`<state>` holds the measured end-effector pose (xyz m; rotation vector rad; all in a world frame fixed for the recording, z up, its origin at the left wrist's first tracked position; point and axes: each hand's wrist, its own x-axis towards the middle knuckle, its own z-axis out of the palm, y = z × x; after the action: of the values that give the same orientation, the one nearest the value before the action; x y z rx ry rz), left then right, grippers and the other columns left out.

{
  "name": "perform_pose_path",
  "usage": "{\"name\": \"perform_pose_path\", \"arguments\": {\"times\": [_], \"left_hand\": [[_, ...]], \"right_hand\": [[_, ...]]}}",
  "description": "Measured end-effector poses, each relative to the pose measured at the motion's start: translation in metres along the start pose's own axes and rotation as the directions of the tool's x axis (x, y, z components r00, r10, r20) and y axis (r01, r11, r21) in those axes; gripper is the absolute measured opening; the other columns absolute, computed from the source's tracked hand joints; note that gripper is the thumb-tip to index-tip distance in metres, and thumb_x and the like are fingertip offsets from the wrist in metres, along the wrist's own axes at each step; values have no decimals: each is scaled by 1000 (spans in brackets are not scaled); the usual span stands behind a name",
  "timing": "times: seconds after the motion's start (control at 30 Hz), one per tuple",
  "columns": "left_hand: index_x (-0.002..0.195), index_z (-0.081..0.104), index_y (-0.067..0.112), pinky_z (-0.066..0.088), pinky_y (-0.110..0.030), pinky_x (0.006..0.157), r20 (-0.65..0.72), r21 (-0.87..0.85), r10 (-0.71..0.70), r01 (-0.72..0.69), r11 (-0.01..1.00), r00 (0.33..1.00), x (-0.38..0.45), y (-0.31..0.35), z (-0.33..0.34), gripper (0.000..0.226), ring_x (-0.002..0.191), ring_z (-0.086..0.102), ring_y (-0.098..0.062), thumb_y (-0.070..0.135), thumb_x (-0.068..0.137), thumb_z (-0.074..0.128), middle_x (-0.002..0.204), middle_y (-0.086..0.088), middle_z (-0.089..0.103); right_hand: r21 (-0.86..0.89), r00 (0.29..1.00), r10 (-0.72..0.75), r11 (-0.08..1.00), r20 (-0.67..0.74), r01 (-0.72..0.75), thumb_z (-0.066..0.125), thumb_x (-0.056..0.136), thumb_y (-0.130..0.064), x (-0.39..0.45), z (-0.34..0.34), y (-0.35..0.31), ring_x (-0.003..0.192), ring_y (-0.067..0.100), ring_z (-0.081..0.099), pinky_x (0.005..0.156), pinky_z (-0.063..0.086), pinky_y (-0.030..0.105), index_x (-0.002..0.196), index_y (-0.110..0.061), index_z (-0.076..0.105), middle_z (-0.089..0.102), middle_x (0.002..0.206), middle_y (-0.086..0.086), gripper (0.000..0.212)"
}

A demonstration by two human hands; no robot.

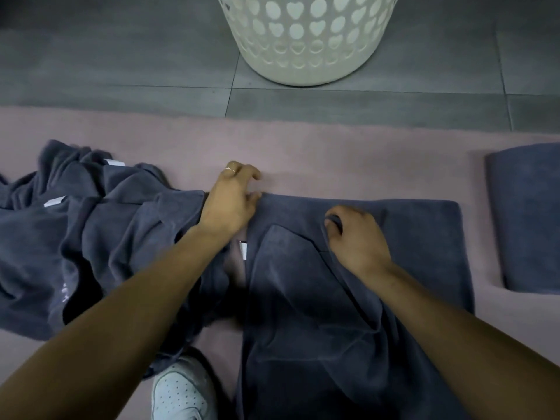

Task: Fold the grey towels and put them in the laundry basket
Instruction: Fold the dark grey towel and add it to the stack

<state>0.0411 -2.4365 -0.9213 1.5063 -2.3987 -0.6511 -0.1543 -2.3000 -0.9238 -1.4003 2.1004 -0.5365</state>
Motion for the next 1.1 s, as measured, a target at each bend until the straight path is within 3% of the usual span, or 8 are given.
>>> {"name": "perform_pose_path", "arguments": {"times": [0.1, 0.2, 0.27, 0.37, 0.53, 0.73, 0.97, 1.1], "left_hand": [[103, 68, 14, 52, -35, 77, 159, -6, 184, -186, 983, 970, -24, 2, 9, 18, 88, 62, -26, 15, 85, 64, 101, -6, 62], [124, 60, 20, 50, -36, 88, 419, -6, 117, -126, 992, 901, -38, 6, 20, 38, 100, 59, -23, 28, 87, 65, 118, -3, 56], [114, 59, 27, 51, -39, 86, 466, 104, 40, -100, 990, 884, -40, 6, 22, 27, 98, 59, -22, 32, 88, 63, 116, 2, 54], [89, 61, 23, 53, -35, 77, 405, 134, 2, -61, 989, 914, -38, 8, 17, 8, 83, 61, -21, 30, 87, 64, 94, 5, 60], [74, 68, 19, 37, -3, 56, 99, -167, -255, 269, 949, 962, -9, 4, -3, 11, 62, 58, -7, 15, 80, 76, 65, 8, 62], [82, 67, 12, 49, -19, 74, 128, -198, -403, 421, 885, 906, 8, -1, 15, 13, 80, 61, -14, 14, 79, 79, 85, -2, 66], [89, 64, 15, 48, -23, 82, 77, -163, -366, 374, 913, 927, 3, 0, 22, 13, 90, 61, -18, 16, 82, 75, 101, -5, 61], [84, 54, 18, 53, -35, 74, 56, -137, -270, 275, 952, 961, -12, 17, 19, 14, 77, 61, -21, 13, 87, 66, 85, -2, 62]], "right_hand": [[0, 1000, -9, 1000, 8, 9, 48, 94, -15, 1, 7, 0, 74, 18, 58, 64, 53, 42, 84, -13, 60, 63, 87, 0, 16], [-10, 1000, -8, 1000, -6, 8, 49, 94, -14, 4, 9, -2, 73, 18, 58, 64, 53, 43, 82, -14, 60, 63, 84, -1, 16], [-2, 1000, 0, 1000, -19, 0, 49, 94, -15, 6, 9, -2, 74, 17, 59, 65, 54, 42, 82, -14, 61, 64, 85, -1, 16], [10, 999, 6, 1000, -35, -5, 50, 94, -15, 7, 8, -1, 76, 17, 60, 67, 54, 42, 83, -14, 62, 65, 86, -1, 16], [51, 998, 18, 999, -55, -15, 51, 95, -15, 10, 3, 2, 80, 17, 61, 70, 54, 39, 90, -14, 64, 67, 90, 1, 14], [93, 998, 16, 996, -60, -11, 52, 95, -16, 12, 3, 4, 80, 16, 61, 70, 55, 38, 92, -14, 64, 66, 89, 0, 13], [87, 999, 10, 996, -47, -6, 51, 96, -18, 11, 3, 13, 79, 15, 61, 72, 55, 39, 90, -15, 66, 67, 88, -2, 17], [86, 995, 30, 996, -91, -22, 51, 96, -15, 4, -4, 19, 82, 15, 57, 76, 47, 27, 92, -13, 68, 60, 96, 1, 17]]}}
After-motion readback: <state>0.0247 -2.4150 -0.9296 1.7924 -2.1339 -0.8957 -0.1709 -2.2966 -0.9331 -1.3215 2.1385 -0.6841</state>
